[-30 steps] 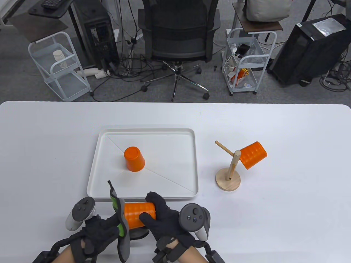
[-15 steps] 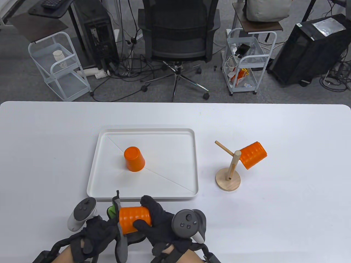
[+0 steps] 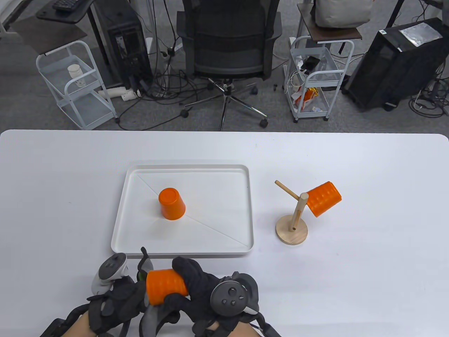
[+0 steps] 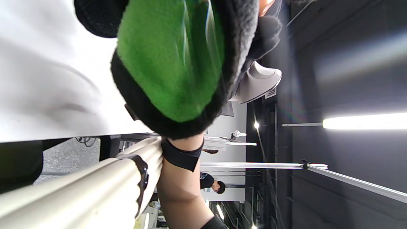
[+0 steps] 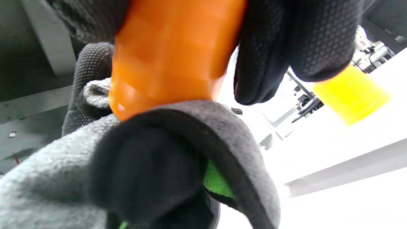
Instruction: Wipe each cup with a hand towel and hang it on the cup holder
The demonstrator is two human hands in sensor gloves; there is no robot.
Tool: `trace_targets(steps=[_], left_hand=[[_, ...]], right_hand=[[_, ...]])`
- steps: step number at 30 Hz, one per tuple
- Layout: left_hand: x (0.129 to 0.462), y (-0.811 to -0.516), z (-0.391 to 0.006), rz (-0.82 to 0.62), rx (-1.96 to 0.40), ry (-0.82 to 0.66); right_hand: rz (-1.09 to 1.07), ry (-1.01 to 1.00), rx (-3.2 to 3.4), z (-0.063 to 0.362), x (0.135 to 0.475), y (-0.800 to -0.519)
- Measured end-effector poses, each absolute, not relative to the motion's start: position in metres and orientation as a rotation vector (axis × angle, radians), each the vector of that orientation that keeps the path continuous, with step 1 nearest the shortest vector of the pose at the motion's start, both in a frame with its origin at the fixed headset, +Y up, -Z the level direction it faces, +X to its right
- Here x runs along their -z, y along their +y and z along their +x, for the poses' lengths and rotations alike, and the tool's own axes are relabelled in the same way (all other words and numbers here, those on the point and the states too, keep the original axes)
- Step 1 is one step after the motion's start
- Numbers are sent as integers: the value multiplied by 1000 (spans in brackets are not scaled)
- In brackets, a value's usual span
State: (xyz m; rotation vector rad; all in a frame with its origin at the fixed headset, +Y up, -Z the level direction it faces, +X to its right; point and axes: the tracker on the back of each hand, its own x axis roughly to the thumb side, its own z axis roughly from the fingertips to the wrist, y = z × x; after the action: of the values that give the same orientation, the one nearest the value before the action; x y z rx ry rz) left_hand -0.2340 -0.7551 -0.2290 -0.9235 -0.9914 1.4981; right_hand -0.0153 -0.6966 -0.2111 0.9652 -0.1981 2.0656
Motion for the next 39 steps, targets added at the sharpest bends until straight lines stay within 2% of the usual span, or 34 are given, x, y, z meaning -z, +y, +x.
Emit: trace_targets(steps=[6, 16, 27, 29, 39], left_hand=[[228, -752, -234, -893, -1429, -975], [223, -725, -237, -593, -932, -989], [207, -701, -233, -261, -372, -977], [207, -702, -233, -270, -408, -977], [220, -719, -238, -509, -795, -973]], right_hand=[[937, -174, -2062, -15, 213, -697], [804, -3, -1968, -13, 219, -705], [795, 55, -1949, -15, 218, -707], [797, 56, -1945, -15, 219, -707], [800, 53, -1970, -17, 217, -708]])
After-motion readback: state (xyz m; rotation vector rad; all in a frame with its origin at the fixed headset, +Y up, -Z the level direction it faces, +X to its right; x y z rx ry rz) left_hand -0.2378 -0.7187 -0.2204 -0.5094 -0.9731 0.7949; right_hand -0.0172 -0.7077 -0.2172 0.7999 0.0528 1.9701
